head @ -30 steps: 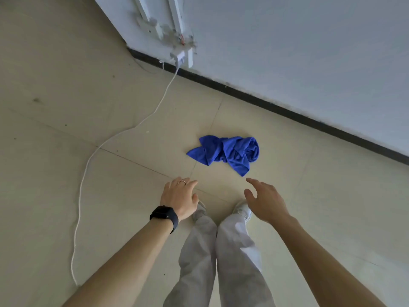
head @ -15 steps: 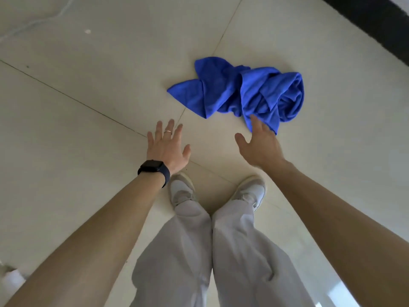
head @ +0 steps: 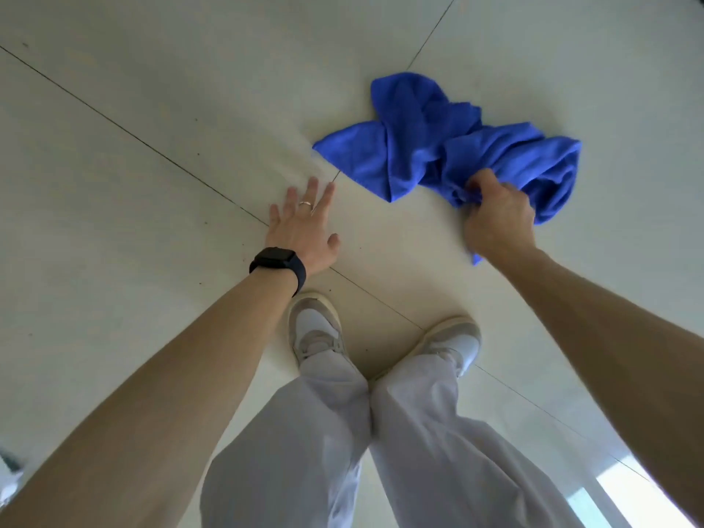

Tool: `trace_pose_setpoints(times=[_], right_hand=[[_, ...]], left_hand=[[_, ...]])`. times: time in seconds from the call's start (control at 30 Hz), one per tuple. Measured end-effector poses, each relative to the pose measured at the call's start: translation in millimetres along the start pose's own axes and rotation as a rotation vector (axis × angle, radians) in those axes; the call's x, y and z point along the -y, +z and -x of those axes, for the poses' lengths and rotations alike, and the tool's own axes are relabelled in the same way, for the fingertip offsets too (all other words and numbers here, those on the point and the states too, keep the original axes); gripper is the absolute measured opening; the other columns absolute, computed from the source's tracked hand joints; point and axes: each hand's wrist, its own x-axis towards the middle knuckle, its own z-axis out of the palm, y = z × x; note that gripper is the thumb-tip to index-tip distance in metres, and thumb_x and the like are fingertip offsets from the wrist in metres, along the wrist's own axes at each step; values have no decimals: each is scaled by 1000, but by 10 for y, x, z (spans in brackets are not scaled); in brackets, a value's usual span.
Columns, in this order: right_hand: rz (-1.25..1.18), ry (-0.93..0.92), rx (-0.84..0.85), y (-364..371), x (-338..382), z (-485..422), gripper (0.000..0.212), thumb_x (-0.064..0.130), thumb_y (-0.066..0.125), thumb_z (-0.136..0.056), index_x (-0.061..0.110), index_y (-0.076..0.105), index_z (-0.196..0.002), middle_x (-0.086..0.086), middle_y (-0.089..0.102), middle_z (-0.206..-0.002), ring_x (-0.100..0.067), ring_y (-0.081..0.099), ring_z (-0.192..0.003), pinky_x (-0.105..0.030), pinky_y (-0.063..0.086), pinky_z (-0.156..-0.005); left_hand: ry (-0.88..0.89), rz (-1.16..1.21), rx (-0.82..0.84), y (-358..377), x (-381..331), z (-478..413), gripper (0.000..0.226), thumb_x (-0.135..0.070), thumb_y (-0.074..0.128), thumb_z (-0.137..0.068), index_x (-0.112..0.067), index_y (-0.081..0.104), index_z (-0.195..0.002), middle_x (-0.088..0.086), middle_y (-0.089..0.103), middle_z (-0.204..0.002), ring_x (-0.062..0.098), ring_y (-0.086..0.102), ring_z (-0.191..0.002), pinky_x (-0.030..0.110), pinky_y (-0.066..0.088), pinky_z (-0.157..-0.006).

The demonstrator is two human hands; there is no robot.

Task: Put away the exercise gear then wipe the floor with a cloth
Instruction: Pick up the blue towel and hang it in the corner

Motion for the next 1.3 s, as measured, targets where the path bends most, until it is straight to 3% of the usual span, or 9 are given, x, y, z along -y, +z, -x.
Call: trace_pose_setpoints(times=[0.1, 0.2, 0.4, 0.6, 0.77, 0.87, 0.93, 1.07, 1.3], right_hand=[[-117, 42, 24, -474, 41, 470, 35, 1, 42, -92, 13, 53, -123, -11, 52, -105, -33, 49, -90, -33, 32, -73], [-238, 44, -33, -1061, 153, 1027, 35, 4, 42, -96, 14, 58, -125, -12, 52, -108, -35, 53, -93, -35, 38, -77], [-429, 82, -8, -2786, 420, 2236, 39, 5, 45, -94, 25, 67, -119, -6, 55, -111, -24, 55, -91, -28, 40, -78], [-548, 27, -82, -4661, 853, 3538, 36, 10, 49, -93, 36, 68, -109, 5, 58, -100, -10, 56, -83, -10, 35, -63], [-667, -41, -182, -5766, 1082, 4581, 44, 6, 54, -86, 48, 68, -89, 13, 66, -95, -6, 60, -82, -17, 45, -67], [-743, -44, -257, -6167, 1106, 5134, 38, 6, 56, -84, 40, 72, -91, 16, 72, -94, -9, 62, -78, -16, 48, -68], [-805, -8, -324, -6389, 1081, 5472, 35, 7, 55, -88, 37, 72, -92, 20, 72, -90, -9, 64, -75, -12, 47, -64], [-884, 74, -507, -6690, 929, 5982, 33, 9, 56, -90, 38, 73, -88, 18, 73, -87, 0, 65, -87, -11, 48, -72], [-874, 145, -602, -6905, 702, 6453, 27, 24, 59, -94, 44, 74, -85, 20, 72, -87, -2, 66, -88, -18, 46, -74]], left_hand=[[-51, 89, 39, -436, -182, 409, 73, -38, 43, -99, -23, 4, -159, 0, 0, -167, 30, 2, -153, 52, 11, -122], [-12, 96, 33, -958, -421, 970, 70, -34, 44, -97, -21, 13, -158, 0, 10, -166, 29, 9, -152, 51, 18, -120], [87, 116, 15, -2453, -1054, 2428, 64, -33, 46, -98, -21, 21, -156, 2, 24, -163, 26, 18, -150, 48, 22, -119], [326, 116, -144, -4002, -1622, 3973, 57, -31, 54, -95, -20, 38, -148, 2, 55, -141, 24, 46, -131, 37, 38, -107], [597, 172, -291, -4797, -1991, 4863, 53, -40, 60, -87, -35, 49, -138, -11, 60, -130, 14, 51, -122, 29, 43, -99], [755, 85, -325, -5084, -2255, 5251, 13, -43, 56, -85, -37, 59, -96, -12, 61, -87, 13, 60, -90, 28, 42, -68], [840, 47, -353, -5245, -2386, 5495, 20, -51, 53, -88, -33, 60, -89, -10, 61, -75, 14, 59, -74, 29, 40, -58], [901, 50, -302, -5661, -2430, 5779, 18, -52, 53, -90, -42, 63, -102, -16, 68, -83, 5, 60, -77, 29, 51, -67], [1059, -60, -488, -6508, -2504, 6142, 16, -41, 59, -96, -36, 67, -109, -17, 70, -97, 10, 61, -93, 25, 49, -76]])
